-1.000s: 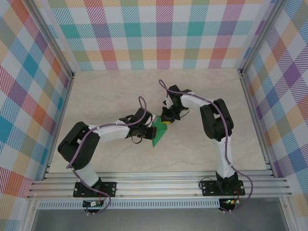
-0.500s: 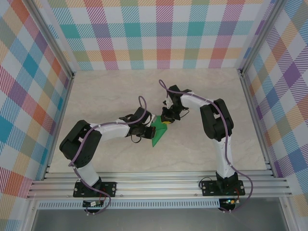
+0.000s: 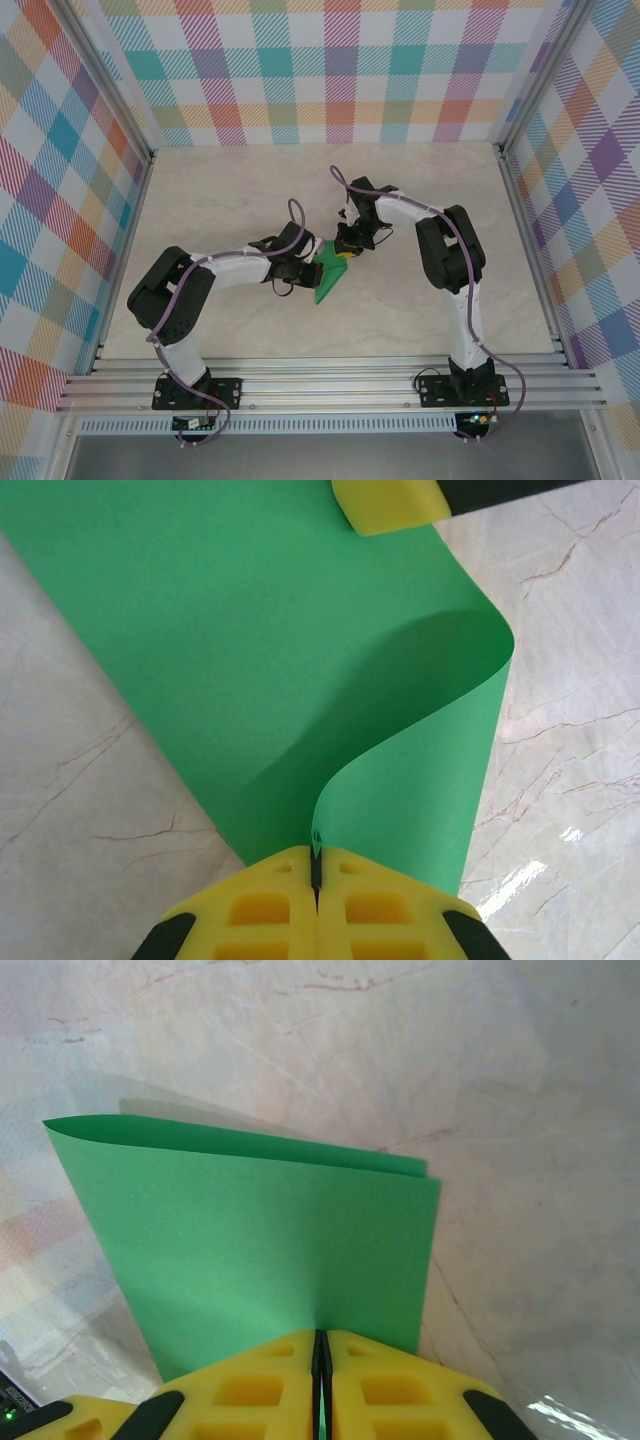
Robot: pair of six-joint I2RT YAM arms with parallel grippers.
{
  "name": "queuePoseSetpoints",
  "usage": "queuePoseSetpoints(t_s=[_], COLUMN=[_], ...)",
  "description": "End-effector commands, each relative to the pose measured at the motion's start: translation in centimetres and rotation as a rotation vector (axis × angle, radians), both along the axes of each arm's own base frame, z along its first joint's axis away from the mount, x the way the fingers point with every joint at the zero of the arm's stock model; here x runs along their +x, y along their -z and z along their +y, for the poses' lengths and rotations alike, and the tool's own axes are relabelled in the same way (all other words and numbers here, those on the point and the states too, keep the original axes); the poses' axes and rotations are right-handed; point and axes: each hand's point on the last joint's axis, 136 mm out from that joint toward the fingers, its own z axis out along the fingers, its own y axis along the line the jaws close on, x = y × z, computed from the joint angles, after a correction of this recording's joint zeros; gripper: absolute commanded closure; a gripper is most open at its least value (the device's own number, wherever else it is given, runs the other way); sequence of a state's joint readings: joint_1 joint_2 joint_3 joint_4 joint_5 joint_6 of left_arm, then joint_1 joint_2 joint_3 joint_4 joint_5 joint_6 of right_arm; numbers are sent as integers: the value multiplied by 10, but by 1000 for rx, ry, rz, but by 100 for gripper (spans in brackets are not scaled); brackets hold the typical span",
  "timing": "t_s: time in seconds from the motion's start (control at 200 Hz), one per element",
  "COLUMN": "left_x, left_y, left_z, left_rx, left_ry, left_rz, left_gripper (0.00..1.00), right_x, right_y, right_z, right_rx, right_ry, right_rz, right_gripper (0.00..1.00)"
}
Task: Fold a paper plane with a square sheet of paper (pick it up from the middle)
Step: Third fold the triangle at the center of the table.
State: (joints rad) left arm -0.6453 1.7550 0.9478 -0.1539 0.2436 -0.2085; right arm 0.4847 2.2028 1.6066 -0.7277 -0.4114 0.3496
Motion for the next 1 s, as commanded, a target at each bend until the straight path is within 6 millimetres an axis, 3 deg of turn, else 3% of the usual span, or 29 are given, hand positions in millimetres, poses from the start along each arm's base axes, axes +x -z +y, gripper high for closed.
queuePoseSetpoints(t_s=[0.0, 0.995], left_x=[6, 1], left_y=[-2, 0], left_z=[0, 10], left_rx=[-23, -16], left_ry=[-10, -68], left_rz=[0, 10], left_gripper=[98, 97], right_x=[-9, -9], right_y=[5, 9], right_z=[-2, -1], right_rx=[-29, -31], right_ry=[-27, -26], right_rz=[29, 35], right_gripper=[88, 88])
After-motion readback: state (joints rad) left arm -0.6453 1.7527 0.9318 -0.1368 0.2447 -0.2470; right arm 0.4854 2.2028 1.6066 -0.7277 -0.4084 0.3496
